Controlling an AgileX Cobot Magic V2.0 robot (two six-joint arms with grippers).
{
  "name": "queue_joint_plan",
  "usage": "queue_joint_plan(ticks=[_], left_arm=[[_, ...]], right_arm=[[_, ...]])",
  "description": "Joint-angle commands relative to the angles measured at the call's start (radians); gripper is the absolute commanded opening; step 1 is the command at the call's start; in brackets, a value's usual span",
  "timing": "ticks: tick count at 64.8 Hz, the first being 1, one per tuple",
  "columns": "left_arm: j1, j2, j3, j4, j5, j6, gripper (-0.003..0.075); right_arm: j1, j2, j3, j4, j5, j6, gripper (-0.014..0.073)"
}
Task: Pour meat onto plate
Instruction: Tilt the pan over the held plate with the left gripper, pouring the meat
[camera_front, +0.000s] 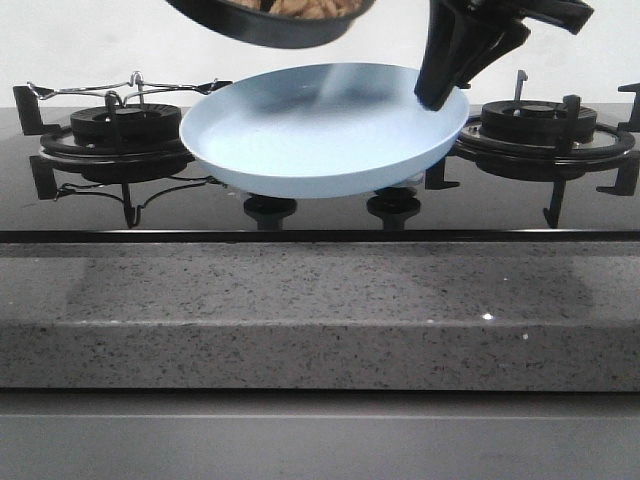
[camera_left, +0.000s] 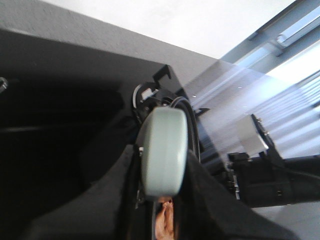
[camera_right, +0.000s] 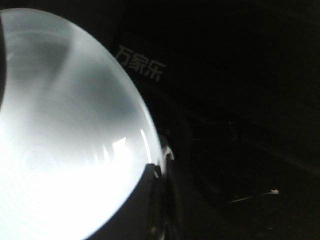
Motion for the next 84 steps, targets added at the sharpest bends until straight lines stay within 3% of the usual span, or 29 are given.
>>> queue_joint_plan(ticks=[1,14,29,48,73,84], left_arm=[[-0.027,-0.072,-0.037,-0.017,-0.083,0.011,-0.0020],[-0.145,-0.149,-0.038,0.085,-0.191,0.187,-0.0020],[-0.341,-0.216,-0.057,0.427,-0.404,0.177,-0.0020],[-0.497,-0.219,-0.057,0.663,-0.540,0.177,-0.0020],[-0.602,-0.223,-0.116,0.882,-0.537,0.177,-0.0020],[-0.627,-0.223,-0.129,0.905,-0.531,0.163,-0.0020]], right_arm=[[-0.003,-0.052,-0.024,0.026,-0.036,-0.007,-0.0069],[-0.003,-0.052,-0.024,0.026,-0.036,-0.007,-0.0069],[-0.003,-0.052,-0.024,0.026,-0.034,-0.007,-0.0069],[-0.003,-0.052,-0.024,0.026,-0.032,-0.007,-0.0069],[-0.003,-0.052,-0.024,0.026,-0.028,-0.007,-0.0069],[-0.003,-0.052,-0.024,0.026,-0.028,-0.007,-0.0069]])
